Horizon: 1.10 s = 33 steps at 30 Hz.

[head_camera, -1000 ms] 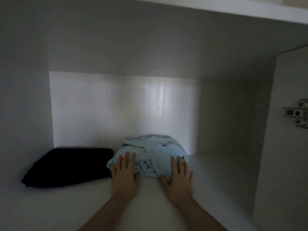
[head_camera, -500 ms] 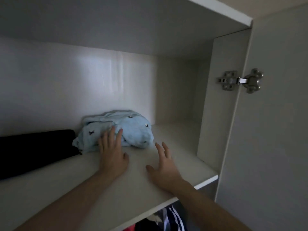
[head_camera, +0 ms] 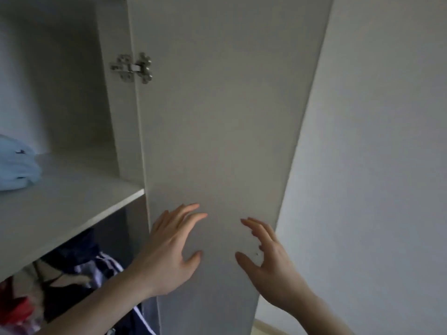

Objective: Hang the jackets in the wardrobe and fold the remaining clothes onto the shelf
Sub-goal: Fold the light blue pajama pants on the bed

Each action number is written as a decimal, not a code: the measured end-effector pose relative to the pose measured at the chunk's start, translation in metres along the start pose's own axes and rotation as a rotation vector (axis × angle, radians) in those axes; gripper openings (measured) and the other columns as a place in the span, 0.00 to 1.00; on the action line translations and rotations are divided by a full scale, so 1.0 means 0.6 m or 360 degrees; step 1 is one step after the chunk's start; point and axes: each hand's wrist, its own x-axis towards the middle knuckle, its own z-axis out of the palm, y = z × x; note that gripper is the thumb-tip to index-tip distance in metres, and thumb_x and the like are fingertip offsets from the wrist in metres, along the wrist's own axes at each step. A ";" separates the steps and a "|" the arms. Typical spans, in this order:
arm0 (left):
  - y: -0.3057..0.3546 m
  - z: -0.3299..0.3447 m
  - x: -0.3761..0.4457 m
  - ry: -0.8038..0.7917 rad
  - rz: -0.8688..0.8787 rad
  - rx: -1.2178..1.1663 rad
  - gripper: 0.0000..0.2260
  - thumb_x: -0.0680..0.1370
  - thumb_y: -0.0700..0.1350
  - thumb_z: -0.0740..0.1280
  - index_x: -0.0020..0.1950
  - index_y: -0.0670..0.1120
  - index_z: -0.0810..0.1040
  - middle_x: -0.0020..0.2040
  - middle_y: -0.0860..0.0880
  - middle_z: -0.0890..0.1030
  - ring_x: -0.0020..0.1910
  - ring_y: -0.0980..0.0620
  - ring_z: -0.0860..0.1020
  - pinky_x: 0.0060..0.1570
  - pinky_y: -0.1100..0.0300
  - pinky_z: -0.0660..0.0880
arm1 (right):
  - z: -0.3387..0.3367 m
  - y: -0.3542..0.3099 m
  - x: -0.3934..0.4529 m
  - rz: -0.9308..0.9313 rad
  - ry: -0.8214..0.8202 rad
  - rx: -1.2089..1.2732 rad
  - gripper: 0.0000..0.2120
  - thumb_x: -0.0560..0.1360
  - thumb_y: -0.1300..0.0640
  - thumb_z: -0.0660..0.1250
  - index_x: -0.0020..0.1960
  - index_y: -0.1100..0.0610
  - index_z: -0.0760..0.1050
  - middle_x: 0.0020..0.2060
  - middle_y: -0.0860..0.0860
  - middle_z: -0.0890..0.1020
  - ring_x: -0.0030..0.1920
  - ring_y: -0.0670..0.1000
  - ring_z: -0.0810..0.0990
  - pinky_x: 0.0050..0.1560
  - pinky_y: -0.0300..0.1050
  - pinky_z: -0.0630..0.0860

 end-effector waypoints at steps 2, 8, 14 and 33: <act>0.086 0.071 0.004 -0.0081 0.0024 -0.0117 0.28 0.71 0.56 0.69 0.71 0.57 0.70 0.75 0.59 0.66 0.77 0.56 0.64 0.77 0.47 0.56 | -0.074 0.053 -0.084 0.0155 0.0092 -0.0046 0.28 0.78 0.50 0.69 0.75 0.37 0.63 0.72 0.28 0.61 0.71 0.33 0.64 0.73 0.41 0.67; 0.374 0.261 -0.002 -0.0359 0.0223 -0.0472 0.24 0.76 0.58 0.68 0.72 0.62 0.68 0.73 0.68 0.60 0.74 0.69 0.57 0.75 0.64 0.43 | -0.283 0.185 -0.350 0.0620 0.0290 -0.0168 0.26 0.78 0.42 0.65 0.73 0.32 0.60 0.72 0.26 0.59 0.71 0.31 0.63 0.71 0.40 0.65; 0.631 0.405 -0.028 -0.0679 0.0495 -0.0590 0.24 0.78 0.59 0.69 0.72 0.66 0.65 0.72 0.73 0.56 0.70 0.79 0.46 0.75 0.66 0.42 | -0.440 0.278 -0.596 0.0995 0.0517 -0.0216 0.26 0.78 0.46 0.68 0.73 0.35 0.64 0.71 0.26 0.61 0.70 0.33 0.66 0.70 0.40 0.68; 1.287 0.766 0.009 -0.1393 0.1194 -0.0827 0.25 0.73 0.60 0.70 0.70 0.62 0.71 0.73 0.65 0.66 0.71 0.61 0.68 0.73 0.61 0.60 | -0.779 0.482 -1.087 0.1906 0.1208 -0.0327 0.24 0.78 0.44 0.69 0.70 0.31 0.63 0.67 0.25 0.62 0.66 0.30 0.65 0.65 0.37 0.64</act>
